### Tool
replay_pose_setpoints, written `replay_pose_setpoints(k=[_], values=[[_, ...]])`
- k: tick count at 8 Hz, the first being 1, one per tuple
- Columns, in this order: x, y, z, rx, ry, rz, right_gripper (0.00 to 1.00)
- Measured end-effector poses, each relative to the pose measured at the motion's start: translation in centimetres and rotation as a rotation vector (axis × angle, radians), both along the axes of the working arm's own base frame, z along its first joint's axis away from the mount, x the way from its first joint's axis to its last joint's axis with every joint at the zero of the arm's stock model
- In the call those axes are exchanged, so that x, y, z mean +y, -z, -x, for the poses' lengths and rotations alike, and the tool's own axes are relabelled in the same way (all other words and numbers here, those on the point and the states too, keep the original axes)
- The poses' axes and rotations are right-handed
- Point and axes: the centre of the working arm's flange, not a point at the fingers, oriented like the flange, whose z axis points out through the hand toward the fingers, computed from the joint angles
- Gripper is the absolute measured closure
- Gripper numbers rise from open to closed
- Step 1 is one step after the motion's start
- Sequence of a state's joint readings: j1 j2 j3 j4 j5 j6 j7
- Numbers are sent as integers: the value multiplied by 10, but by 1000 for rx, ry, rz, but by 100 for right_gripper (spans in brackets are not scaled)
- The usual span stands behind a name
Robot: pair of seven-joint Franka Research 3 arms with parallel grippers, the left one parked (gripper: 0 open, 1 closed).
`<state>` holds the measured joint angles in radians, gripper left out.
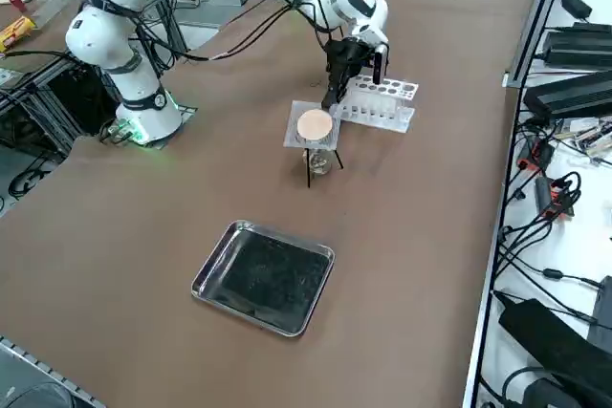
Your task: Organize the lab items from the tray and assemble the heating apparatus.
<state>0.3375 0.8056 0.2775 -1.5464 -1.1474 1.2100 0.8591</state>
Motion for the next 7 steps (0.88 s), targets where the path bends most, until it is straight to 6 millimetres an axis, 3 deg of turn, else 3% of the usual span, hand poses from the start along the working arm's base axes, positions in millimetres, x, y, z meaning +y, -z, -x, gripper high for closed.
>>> replay_pose_setpoints(k=[7], values=[[-3,8,5,-17,6,13,97]])
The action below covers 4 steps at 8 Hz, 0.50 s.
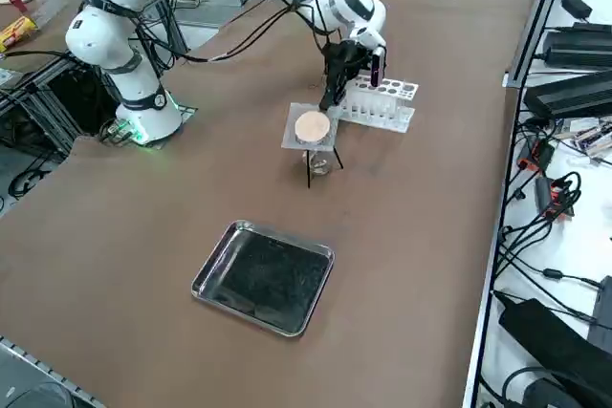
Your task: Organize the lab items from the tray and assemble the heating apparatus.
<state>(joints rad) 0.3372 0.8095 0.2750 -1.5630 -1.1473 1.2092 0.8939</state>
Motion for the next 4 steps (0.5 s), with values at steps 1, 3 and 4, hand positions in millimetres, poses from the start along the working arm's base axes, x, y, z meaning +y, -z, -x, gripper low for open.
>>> replay_pose_setpoints(k=[1,3,4], values=[[0,2,0,0,1,1,97],[-1,5,1,2,2,3,97],[-1,5,1,2,2,3,97]])
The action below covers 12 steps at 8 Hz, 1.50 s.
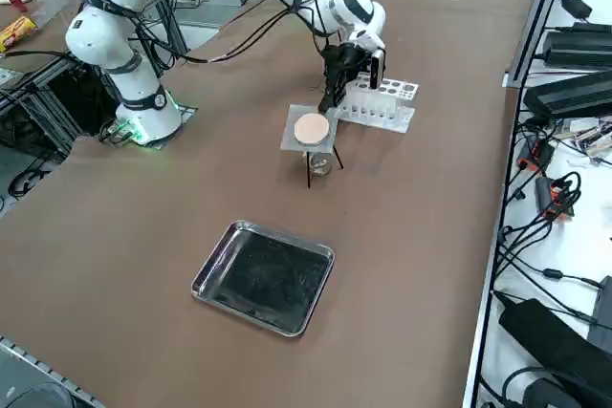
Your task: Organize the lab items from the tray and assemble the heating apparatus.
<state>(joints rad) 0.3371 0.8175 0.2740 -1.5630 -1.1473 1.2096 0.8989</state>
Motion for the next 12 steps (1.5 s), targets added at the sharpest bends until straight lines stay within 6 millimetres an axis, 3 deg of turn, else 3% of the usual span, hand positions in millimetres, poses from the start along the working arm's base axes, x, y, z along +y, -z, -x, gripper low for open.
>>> replay_pose_setpoints(k=[6,12], values=[[0,2,0,3,0,1,89],[-3,2,0,3,4,2,56]])
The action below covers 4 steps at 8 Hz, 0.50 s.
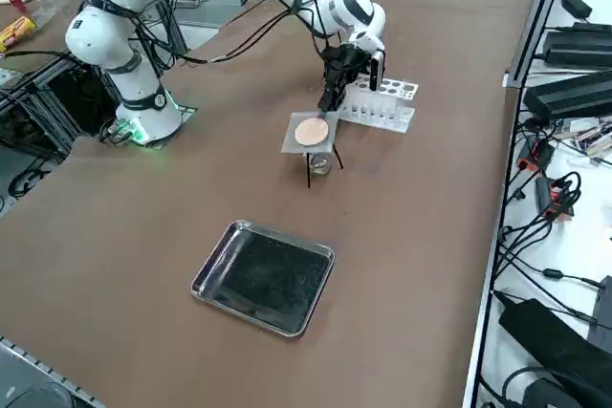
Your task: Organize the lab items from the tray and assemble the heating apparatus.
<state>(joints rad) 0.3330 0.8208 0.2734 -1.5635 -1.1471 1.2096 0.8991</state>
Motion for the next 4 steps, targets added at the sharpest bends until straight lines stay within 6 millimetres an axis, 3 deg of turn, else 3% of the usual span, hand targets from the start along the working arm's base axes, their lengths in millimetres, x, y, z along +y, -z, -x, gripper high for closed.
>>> replay_pose_setpoints(k=[3,4], values=[[-1,0,0,1,3,-1,35],[-2,0,-1,1,4,-1,16]])
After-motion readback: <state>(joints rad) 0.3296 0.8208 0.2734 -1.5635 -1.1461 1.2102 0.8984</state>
